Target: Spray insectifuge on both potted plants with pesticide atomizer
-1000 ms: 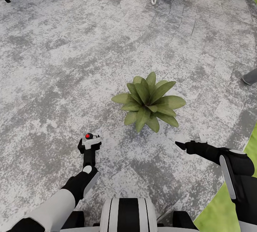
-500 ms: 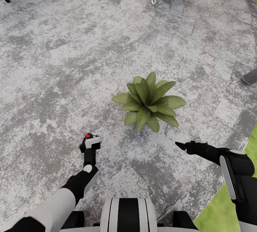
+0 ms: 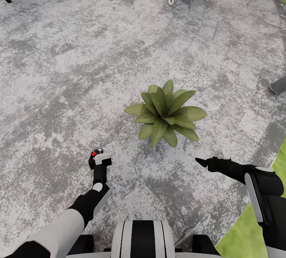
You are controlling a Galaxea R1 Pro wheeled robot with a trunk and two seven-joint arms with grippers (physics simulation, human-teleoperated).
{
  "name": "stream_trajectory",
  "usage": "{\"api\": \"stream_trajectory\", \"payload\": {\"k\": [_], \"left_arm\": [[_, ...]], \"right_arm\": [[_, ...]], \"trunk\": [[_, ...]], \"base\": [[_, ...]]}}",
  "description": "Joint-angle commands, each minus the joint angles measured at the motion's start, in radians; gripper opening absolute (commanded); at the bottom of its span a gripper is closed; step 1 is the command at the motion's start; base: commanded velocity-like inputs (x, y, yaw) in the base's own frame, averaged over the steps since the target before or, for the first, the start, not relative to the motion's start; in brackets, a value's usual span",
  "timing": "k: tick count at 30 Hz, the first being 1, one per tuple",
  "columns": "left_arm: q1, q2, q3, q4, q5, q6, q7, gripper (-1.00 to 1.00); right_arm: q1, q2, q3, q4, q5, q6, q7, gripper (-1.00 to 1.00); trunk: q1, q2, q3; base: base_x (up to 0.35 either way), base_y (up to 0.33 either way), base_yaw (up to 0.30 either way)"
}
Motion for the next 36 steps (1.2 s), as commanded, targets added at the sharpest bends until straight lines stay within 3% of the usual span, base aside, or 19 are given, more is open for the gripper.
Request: {"api": "stream_trajectory", "payload": {"k": [1,18,21,27,31,36], "left_arm": [[-0.001,0.001,-0.008,0.0,0.009,-0.005,0.007,-1.0],[0.013,0.001,-0.009,-0.049,0.001,0.001,0.01,-1.0],[0.019,0.004,-0.007,-0.099,0.006,0.035,0.01,-1.0],[0.089,0.033,-0.007,-0.31,0.001,0.21,0.011,-1.0],[0.1,0.041,-0.011,-0.343,-0.009,0.239,0.042,-1.0],[0.119,0.044,-0.007,-0.4,-0.006,0.252,0.051,-1.0]], "right_arm": [[-0.001,0.0,-0.001,-0.001,0.002,0.005,0.005,1.0],[0.0,0.001,0.012,-0.001,0.002,0.004,0.005,1.0],[-0.001,0.001,0.012,-0.001,0.002,0.004,0.005,1.0],[0.0,0.0,0.009,-0.001,0.001,0.004,0.005,1.0],[0.0,0.0,0.009,-0.001,0.001,0.004,0.005,1.0],[0.0,0.0,0.009,-0.001,0.002,0.004,0.005,1.0]], "trunk": [[0.0,0.0,0.0],[0.0,0.0,0.0],[0.0,0.0,0.0],[0.0,0.0,0.0],[0.0,0.0,0.0],[-0.002,0.001,0.019]], "base": [[0.0,0.0,0.0],[0.0,0.0,0.0],[0.0,0.0,0.0],[0.0,0.0,0.0],[0.0,0.0,0.0],[0.0,0.0,0.0]]}}
